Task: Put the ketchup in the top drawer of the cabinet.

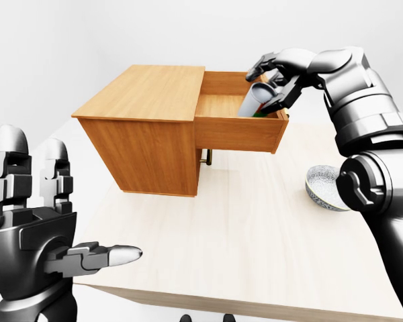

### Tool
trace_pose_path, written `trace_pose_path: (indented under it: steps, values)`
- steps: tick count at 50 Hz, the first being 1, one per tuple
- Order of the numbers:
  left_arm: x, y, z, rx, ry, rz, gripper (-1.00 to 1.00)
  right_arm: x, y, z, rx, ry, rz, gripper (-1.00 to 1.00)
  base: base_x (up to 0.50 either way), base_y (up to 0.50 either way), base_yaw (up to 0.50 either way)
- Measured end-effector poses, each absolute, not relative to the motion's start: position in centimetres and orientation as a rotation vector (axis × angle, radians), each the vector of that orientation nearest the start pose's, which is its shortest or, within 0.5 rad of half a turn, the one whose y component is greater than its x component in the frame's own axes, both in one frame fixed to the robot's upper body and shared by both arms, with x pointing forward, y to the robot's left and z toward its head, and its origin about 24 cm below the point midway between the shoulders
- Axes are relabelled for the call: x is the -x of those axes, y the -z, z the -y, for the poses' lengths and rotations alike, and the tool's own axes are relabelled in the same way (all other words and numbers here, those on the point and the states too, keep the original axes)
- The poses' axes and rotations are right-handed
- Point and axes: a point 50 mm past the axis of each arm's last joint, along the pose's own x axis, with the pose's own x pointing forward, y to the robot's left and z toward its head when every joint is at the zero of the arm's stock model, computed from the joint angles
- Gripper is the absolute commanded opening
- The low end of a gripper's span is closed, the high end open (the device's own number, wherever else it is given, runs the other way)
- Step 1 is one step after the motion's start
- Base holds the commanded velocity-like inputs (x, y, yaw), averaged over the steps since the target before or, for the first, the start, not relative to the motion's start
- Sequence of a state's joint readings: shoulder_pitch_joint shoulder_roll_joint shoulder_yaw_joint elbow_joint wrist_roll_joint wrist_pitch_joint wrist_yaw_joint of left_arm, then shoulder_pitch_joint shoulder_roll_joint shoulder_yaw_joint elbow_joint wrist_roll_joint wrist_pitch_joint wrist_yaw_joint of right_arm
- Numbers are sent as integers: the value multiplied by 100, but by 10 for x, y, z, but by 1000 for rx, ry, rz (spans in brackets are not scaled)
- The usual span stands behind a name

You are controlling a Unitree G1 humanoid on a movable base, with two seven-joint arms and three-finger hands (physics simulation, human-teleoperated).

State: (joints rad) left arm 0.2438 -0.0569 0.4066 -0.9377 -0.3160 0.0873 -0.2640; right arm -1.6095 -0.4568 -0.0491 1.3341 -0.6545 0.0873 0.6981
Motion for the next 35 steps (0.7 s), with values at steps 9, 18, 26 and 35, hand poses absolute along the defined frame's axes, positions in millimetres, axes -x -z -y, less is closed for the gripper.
trace_pose_path:
  steps: [9, 18, 26, 35]
  values:
    - [-147, -190, -208, 14, -63, 649, 100, -417, -326, 185, 907, -347, -123, 100, 0, 0, 0]
    - [-147, -189, -208, 14, -61, 642, 100, -414, -341, 188, 937, -316, -100, 100, 0, 0, 0]
    - [-148, -188, -207, 15, -60, 633, 100, -408, -362, 190, 974, -277, -64, 100, 0, 0, 0]
    - [-148, -187, -207, 15, -59, 631, 100, -397, -395, 191, 1035, -213, -13, 100, 0, 0, 0]
